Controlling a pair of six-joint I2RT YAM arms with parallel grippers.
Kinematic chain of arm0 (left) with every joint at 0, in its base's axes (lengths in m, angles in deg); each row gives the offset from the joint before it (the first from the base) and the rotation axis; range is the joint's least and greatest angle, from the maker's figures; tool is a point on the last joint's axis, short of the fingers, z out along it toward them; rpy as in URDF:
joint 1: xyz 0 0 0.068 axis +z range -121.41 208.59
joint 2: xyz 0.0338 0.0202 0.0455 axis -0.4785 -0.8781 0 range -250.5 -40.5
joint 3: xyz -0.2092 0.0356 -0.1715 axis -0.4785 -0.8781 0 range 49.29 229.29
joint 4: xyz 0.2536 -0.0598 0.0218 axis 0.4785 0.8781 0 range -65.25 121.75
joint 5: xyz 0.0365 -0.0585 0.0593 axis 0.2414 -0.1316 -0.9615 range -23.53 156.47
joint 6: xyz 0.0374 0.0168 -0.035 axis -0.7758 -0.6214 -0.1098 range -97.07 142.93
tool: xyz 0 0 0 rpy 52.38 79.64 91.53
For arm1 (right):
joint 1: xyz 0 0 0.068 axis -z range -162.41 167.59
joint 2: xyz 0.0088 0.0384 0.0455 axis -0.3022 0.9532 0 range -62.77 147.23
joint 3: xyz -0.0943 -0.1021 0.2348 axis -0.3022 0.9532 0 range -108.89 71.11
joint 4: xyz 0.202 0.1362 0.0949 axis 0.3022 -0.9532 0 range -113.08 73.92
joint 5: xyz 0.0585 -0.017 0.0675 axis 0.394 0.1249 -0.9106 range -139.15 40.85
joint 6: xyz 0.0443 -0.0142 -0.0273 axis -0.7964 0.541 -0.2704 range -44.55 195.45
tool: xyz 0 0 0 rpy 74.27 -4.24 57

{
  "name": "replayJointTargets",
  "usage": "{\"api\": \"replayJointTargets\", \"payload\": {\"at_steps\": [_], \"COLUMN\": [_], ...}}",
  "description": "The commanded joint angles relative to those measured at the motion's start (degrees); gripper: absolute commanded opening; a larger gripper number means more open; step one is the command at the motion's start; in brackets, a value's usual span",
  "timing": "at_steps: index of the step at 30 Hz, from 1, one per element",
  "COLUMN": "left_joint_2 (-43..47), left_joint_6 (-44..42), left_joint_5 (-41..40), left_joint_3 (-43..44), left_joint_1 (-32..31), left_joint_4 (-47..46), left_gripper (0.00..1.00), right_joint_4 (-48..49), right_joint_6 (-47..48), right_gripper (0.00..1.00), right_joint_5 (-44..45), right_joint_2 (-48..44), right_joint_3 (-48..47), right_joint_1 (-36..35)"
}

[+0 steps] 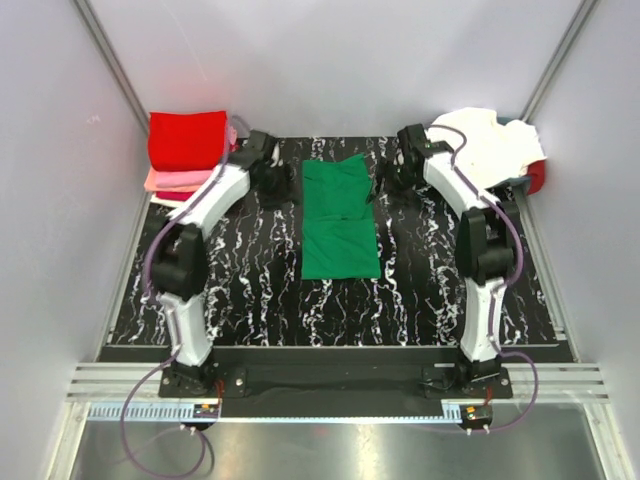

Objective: Fold and stack the t-shirts
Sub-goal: Fold the tshirt

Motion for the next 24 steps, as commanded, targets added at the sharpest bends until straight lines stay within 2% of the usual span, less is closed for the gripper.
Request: {"api": "replayJointTargets", "payload": {"at_steps": [1,2,3,4,5,8,11,16,21,24], "left_joint_2": [14.7,17.3,21.9,24.0,26.0,33.3,35.7,36.0,31.6,29.2], "left_joint_6": [2.2,3.1,4.0,5.9,6.8,9.5,12.8,16.6,16.2,16.9], "left_joint_5": [2.9,5.6,6.6,7.5,8.9,7.0,6.1,5.2,4.2,3.9], "left_joint_3": [-14.7,-22.8,-26.5,-33.5,-36.5,-46.0,-53.3,-59.5,-60.2,-60.3], "left_joint_1": [-1.0,-1.1,-1.4,-1.7,-2.1,-4.7,-7.4,-9.8,-9.8,-9.8], "left_joint_4": [-7.3,-11.7,-13.4,-15.2,-18.4,-22.0,-26.4,-31.8,-34.9,-36.6], "left_gripper": [0.57,0.69,0.77,0.81,0.84,0.84,0.84,0.82,0.82,0.81], "right_joint_4": [9.5,10.6,11.9,14.7,15.8,21.3,26.3,28.2,29.9,30.4], "right_joint_6": [-0.4,-1.8,-2.4,-3.5,-4.2,-6.6,-8.6,-8.9,-9.3,-10.0], "right_gripper": [0.76,0.79,0.8,0.8,0.82,0.84,0.83,0.77,0.73,0.65], "right_joint_5": [0.1,-1.4,-2.7,-4.1,-5.6,-9.2,-12.8,-11.5,-10.7,-11.1], "right_joint_2": [-16.3,-21.1,-23.4,-25.5,-28.9,-33.8,-34.9,-33.3,-29.8,-28.0], "right_joint_3": [17.6,25.6,29.5,33.3,40.0,51.3,57.8,59.8,58.7,58.0], "right_joint_1": [-0.5,-0.5,-0.5,-0.5,-0.5,-0.5,-0.7,-0.7,-0.6,-0.7]}}
